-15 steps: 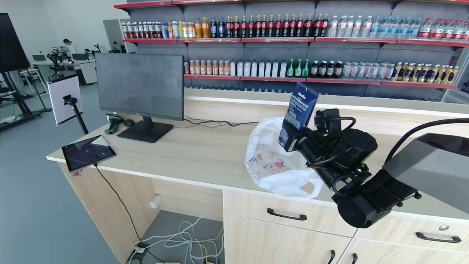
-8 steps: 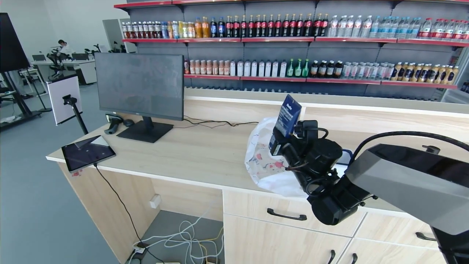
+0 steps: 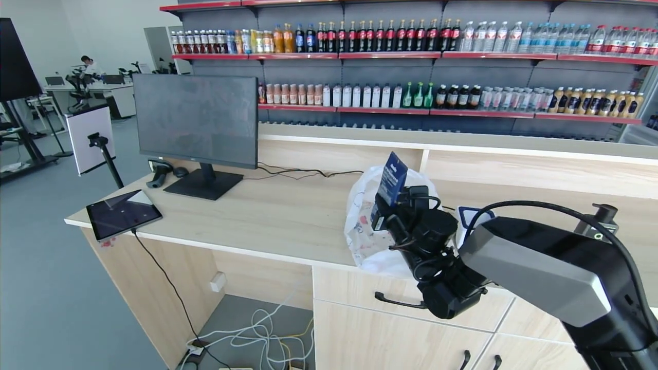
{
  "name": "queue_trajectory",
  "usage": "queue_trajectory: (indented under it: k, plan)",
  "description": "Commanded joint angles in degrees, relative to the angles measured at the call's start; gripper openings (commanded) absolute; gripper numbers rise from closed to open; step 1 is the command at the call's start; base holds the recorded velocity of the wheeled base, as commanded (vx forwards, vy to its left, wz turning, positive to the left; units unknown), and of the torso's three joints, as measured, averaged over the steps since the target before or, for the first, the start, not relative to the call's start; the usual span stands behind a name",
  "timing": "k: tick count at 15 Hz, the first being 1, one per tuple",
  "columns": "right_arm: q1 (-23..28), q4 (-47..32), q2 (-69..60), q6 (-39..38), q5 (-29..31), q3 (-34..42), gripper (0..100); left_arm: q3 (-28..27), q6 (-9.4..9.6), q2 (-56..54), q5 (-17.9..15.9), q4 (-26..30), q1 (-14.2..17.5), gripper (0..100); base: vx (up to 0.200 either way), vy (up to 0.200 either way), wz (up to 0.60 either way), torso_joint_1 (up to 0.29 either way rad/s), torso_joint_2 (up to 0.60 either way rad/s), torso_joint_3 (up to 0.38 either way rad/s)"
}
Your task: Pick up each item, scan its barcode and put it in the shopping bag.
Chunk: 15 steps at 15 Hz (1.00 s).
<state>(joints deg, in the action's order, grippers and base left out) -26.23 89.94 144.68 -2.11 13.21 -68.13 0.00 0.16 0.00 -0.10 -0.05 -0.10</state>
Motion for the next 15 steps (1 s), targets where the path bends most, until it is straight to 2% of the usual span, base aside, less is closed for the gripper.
queue_trajectory:
  k: [1, 4, 8, 15]
  plan:
    - [0.1, 0.1, 3.2, 0.0, 0.1, -1.9, 0, 0.0, -0.07, 0.0, 0.1, -0.1, 0.0, 0, 0.0, 0.0, 0.0, 0.0, 0.0, 0.0]
    - [0.7, 0.1, 6.0, 0.3, 0.1, -4.8, 0, 0.0, -0.07, 0.0, 0.0, -0.1, 0.0, 0, 0.0, 0.0, 0.0, 0.0, 0.0, 0.0]
    - [2.8, 0.1, 7.2, 0.2, -0.1, -5.1, 0, 0.0, -0.16, 0.0, 0.0, -0.1, 0.0, 0, 0.0, 0.0, 0.0, 0.0, 0.0, 0.0]
    - [2.7, 0.1, 8.5, 0.0, 0.0, -5.3, 0, 0.0, -0.07, 0.0, 0.0, -0.1, 0.0, 0, 0.0, 0.0, 0.0, 0.0, 0.0, 0.0]
